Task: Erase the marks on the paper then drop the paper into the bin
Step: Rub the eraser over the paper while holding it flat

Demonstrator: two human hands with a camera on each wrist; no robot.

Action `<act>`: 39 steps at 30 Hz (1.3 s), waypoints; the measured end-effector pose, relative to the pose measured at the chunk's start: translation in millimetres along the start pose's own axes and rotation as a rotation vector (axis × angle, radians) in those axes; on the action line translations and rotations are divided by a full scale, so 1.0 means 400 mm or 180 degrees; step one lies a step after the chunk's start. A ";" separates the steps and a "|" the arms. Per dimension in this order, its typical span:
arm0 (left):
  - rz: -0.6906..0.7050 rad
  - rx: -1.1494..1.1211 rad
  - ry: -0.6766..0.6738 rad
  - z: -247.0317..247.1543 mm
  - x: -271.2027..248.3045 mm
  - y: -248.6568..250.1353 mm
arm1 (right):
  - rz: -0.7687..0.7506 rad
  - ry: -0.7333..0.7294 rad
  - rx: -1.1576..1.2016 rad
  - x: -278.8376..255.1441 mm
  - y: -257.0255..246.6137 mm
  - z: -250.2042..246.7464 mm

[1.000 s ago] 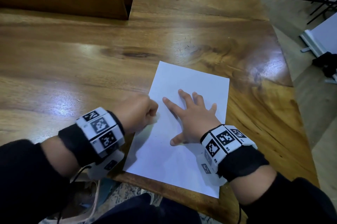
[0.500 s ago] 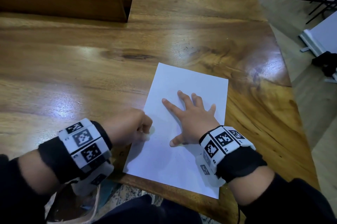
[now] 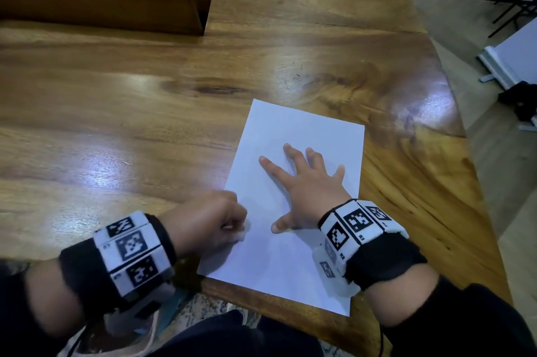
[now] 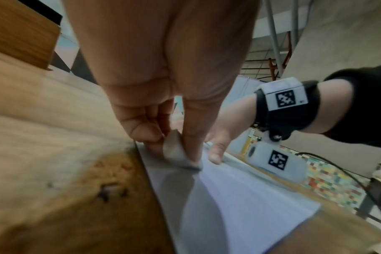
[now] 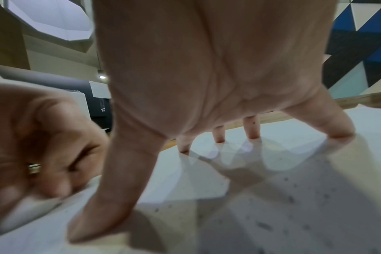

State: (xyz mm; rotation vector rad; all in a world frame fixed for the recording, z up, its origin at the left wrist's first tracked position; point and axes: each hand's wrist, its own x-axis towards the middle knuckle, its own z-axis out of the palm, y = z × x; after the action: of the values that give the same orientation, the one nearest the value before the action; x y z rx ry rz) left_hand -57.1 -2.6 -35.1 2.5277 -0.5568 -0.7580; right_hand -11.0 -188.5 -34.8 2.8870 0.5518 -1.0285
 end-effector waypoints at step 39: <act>-0.0367 -0.0127 0.0742 -0.046 0.045 0.008 | 0.0006 -0.0041 -0.0036 -0.003 0.002 -0.001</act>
State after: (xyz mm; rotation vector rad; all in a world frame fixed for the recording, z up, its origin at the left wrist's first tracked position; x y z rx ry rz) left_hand -33.2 -8.8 -27.2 2.5812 -0.3168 -0.4977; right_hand -11.4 -189.4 -33.9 2.8685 0.5523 -1.0397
